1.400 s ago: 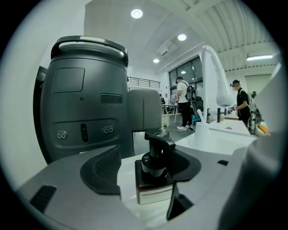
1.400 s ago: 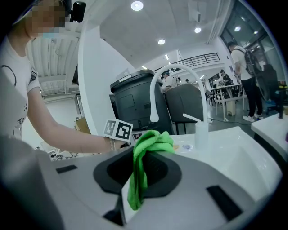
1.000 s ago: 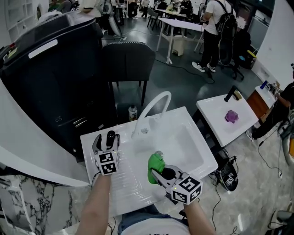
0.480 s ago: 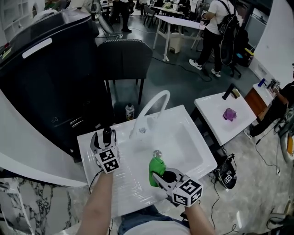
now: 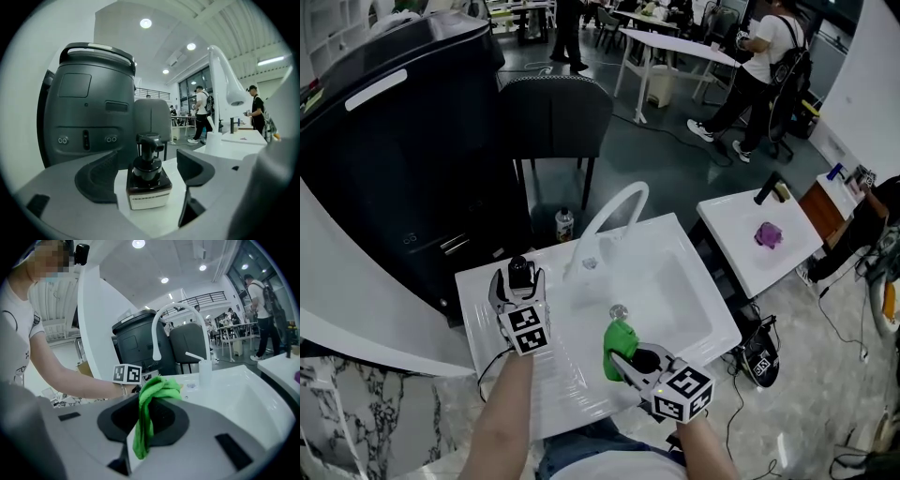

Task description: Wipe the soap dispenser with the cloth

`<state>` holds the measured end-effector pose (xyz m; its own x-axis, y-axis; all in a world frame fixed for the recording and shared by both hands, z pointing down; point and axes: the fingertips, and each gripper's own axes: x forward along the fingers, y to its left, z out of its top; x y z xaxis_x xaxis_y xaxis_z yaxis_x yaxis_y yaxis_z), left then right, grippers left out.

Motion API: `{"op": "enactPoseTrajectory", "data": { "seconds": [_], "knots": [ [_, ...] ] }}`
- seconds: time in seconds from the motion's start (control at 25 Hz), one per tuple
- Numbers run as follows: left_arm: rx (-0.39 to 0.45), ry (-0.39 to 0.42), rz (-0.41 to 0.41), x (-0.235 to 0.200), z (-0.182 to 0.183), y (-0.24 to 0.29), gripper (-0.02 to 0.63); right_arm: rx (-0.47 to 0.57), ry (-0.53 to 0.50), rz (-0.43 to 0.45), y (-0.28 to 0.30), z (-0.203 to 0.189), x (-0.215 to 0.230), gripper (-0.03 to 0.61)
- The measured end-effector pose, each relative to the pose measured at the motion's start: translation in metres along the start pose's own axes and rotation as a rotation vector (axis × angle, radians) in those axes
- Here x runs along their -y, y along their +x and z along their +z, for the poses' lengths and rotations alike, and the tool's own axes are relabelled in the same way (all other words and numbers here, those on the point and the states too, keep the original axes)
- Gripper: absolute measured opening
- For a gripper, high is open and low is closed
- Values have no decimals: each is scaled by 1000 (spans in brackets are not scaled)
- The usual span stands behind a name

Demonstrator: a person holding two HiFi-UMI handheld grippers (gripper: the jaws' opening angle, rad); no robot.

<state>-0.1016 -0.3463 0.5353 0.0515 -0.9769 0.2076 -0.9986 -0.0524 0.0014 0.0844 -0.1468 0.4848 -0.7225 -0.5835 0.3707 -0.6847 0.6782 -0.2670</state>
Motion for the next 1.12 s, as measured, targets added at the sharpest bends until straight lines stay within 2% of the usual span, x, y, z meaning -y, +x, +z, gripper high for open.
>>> {"op": "enactPoseTrajectory", "data": {
  "seconds": [0.2,0.48,0.76,0.92,1.12],
  "knots": [
    [0,-20,-14,2,8,-17,376,16,-7,-12,0,9,8,51],
    [2,-24,-40,0,21,-59,376,87,-33,-21,-4,42,24,52],
    [24,-72,41,-24,32,-111,376,117,-53,30,5,58,27,52],
    [26,-65,30,-22,38,-128,376,136,-75,46,8,65,22,52],
    [74,-62,21,-20,58,-158,374,178,-145,31,-3,76,20,52]
  ]
}}
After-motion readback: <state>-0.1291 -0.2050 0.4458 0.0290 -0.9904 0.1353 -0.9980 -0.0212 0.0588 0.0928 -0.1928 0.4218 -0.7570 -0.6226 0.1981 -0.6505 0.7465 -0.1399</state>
